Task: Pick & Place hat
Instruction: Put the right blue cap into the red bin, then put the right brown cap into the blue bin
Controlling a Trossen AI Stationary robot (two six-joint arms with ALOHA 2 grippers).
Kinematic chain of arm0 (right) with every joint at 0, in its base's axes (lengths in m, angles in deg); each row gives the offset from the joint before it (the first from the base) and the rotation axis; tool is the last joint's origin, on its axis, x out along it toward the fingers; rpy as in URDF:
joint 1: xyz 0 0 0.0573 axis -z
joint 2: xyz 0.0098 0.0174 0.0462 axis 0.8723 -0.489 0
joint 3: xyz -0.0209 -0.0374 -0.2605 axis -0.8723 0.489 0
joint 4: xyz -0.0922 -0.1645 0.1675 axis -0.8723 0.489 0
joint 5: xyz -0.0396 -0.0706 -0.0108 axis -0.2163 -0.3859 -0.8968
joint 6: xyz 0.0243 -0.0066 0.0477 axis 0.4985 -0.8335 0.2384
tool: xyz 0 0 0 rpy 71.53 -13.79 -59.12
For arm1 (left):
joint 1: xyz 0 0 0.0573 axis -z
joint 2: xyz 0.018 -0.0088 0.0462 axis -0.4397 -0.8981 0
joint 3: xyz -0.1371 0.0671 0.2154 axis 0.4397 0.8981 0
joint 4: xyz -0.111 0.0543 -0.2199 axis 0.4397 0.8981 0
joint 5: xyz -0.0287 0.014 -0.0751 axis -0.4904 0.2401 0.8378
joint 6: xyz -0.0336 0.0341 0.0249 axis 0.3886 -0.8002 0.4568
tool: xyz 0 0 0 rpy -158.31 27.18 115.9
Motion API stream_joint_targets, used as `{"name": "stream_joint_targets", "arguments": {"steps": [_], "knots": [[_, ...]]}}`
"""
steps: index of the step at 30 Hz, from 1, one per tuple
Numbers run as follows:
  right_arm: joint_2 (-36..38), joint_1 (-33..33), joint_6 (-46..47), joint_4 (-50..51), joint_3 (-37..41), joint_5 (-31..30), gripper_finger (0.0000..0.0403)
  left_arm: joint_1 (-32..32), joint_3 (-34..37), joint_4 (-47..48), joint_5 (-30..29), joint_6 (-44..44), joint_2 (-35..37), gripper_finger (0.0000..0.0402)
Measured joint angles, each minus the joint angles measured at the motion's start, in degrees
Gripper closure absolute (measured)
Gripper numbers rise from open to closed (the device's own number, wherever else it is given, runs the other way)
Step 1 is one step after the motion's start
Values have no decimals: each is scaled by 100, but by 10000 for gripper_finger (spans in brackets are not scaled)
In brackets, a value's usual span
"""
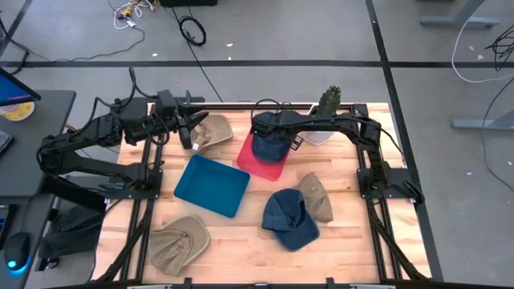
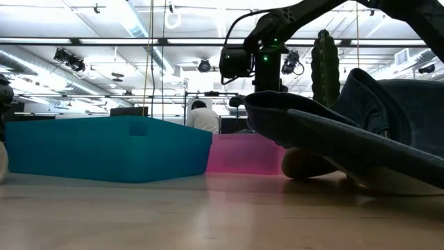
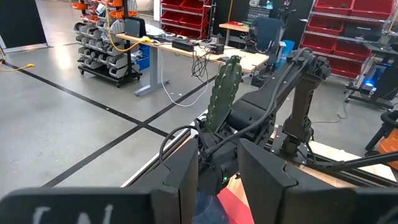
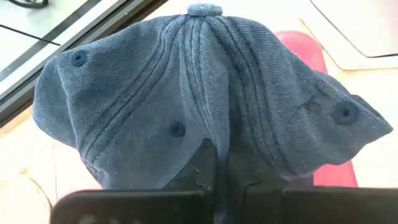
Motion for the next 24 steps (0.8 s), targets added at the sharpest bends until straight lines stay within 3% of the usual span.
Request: {"name": "stream_joint_targets", "arguments": {"steps": [8, 14, 20, 24], "knots": [[51, 157, -417, -101, 7, 376, 330, 0, 0, 12, -1, -2, 0, 282], [239, 242, -945, -132, 7, 651, 245, -4, 0, 83, 0, -7, 0, 282], [618, 246, -1564, -125, 7, 487, 147, -4, 0, 81, -1, -6, 0, 282], [1007, 220, -2260, -127, 7, 441, 108, -4, 0, 81, -1, 1, 0, 282]]}}
